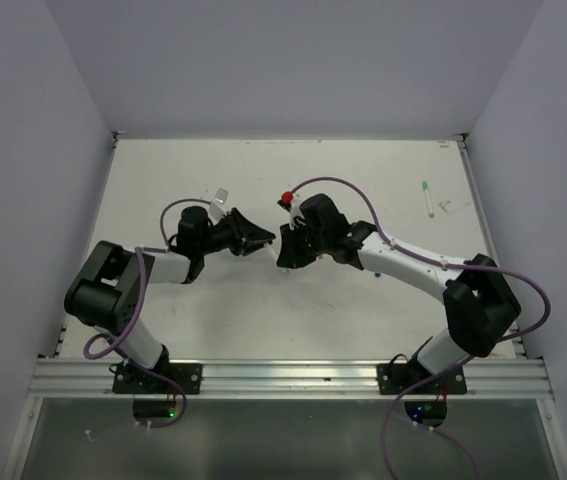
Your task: Open the pen caps
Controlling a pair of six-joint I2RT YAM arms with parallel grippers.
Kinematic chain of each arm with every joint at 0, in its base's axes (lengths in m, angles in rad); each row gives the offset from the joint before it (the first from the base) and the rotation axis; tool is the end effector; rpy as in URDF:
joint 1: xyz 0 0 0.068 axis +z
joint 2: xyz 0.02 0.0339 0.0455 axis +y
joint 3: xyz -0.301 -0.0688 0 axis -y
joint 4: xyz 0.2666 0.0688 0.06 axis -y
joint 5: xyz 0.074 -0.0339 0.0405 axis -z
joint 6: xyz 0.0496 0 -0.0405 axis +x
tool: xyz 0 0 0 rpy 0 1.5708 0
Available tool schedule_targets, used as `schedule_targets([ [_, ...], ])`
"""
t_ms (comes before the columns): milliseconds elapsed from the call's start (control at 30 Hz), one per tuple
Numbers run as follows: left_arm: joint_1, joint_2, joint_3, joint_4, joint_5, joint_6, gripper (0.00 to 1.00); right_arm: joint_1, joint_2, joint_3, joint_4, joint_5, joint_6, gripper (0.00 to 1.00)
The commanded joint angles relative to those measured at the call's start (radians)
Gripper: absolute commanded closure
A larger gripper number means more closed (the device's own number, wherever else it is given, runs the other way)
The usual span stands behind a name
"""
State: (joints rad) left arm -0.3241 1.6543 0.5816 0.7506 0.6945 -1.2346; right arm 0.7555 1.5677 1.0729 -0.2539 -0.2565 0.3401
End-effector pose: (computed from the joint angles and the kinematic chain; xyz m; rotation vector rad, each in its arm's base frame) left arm 0.3042 -0.1357 0.1724 -0.4389 2.1635 -1.6316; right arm 0.2618 0.2639 0.2577 -0.6377 2.3604 0.8229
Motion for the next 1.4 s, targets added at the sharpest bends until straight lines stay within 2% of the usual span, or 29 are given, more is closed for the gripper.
schedule_targets([
  [0, -0.006, 0.015, 0.029, 0.066, 0.036, -0.009, 0.68, 0.007, 0.003, 0.016, 0.028, -0.012, -0.007, 1.00],
  [133, -0.006, 0.019, 0.024, 0.070, 0.042, 0.001, 0.94, 0.008, 0.002, 0.030, 0.008, 0.013, -0.026, 1.00],
  [167, -0.006, 0.019, 0.023, 0.070, 0.046, 0.003, 1.00, 0.008, 0.000, 0.038, 0.004, 0.023, -0.029, 0.93],
  [267, -0.006, 0.010, 0.012, 0.075, 0.048, 0.003, 1.00, 0.008, 0.012, 0.058, -0.004, 0.028, -0.044, 0.67],
  [400, -0.006, -0.011, 0.003, 0.076, 0.050, -0.002, 1.00, 0.008, 0.055, 0.096, -0.009, -0.006, -0.056, 0.62],
  [533, -0.006, -0.022, 0.011, 0.069, 0.059, -0.003, 1.00, 0.008, 0.106, 0.124, 0.010, -0.049, -0.050, 0.64],
  [600, -0.006, -0.030, 0.018, 0.067, 0.066, 0.001, 1.00, 0.008, 0.129, 0.139, 0.016, -0.056, -0.050, 0.72],
  [700, -0.006, -0.054, 0.027, 0.038, 0.050, 0.032, 1.00, 0.008, 0.161, 0.159, -0.007, -0.055, -0.052, 0.96],
  [733, -0.006, -0.062, 0.037, -0.015, 0.036, 0.052, 1.00, 0.022, 0.167, 0.168, -0.030, -0.023, -0.056, 1.00],
  [767, -0.006, -0.074, 0.050, -0.075, 0.011, 0.078, 1.00, 0.037, 0.173, 0.188, -0.056, 0.128, -0.070, 1.00],
  [800, -0.006, -0.108, 0.069, -0.164, -0.080, 0.149, 1.00, 0.062, 0.181, 0.200, -0.114, 0.246, -0.114, 1.00],
  [833, -0.006, -0.125, 0.114, -0.345, -0.146, 0.182, 1.00, 0.149, 0.184, 0.214, -0.142, 0.439, -0.140, 1.00],
  [867, -0.004, -0.142, 0.127, -0.400, -0.252, 0.202, 1.00, 0.195, 0.189, 0.220, -0.156, 0.750, -0.162, 1.00],
  [900, -0.004, -0.171, 0.136, -0.448, -0.283, 0.214, 1.00, 0.259, 0.205, 0.220, -0.166, 0.895, -0.183, 1.00],
  [1000, 0.006, -0.148, 0.216, -0.497, -0.282, 0.234, 1.00, 0.306, 0.209, 0.185, -0.131, 1.190, -0.200, 1.00],
  [1033, 0.020, -0.133, 0.242, -0.526, -0.261, 0.234, 1.00, 0.312, 0.198, 0.170, -0.116, 1.215, -0.199, 1.00],
  [1067, 0.026, -0.120, 0.262, -0.514, -0.210, 0.225, 1.00, 0.312, 0.186, 0.135, -0.098, 1.223, -0.202, 1.00],
  [1200, 0.062, -0.105, 0.232, -0.367, -0.112, 0.140, 1.00, 0.297, 0.108, 0.047, 0.046, 1.098, -0.249, 1.00],
  [1267, 0.072, -0.113, 0.221, -0.349, -0.096, 0.139, 1.00, 0.268, 0.065, 0.016, 0.067, 0.877, -0.244, 1.00],
  [1300, 0.076, -0.120, 0.219, -0.340, -0.090, 0.158, 1.00, 0.211, 0.045, 0.003, 0.090, 0.753, -0.222, 1.00],
  [1333, 0.082, -0.123, 0.219, -0.341, -0.082, 0.168, 1.00, 0.176, 0.026, -0.014, 0.109, 0.545, -0.204, 1.00],
  [1367, 0.085, -0.129, 0.218, -0.344, -0.078, 0.178, 1.00, 0.139, -0.015, -0.054, 0.134, 0.411, -0.179, 1.00],
])
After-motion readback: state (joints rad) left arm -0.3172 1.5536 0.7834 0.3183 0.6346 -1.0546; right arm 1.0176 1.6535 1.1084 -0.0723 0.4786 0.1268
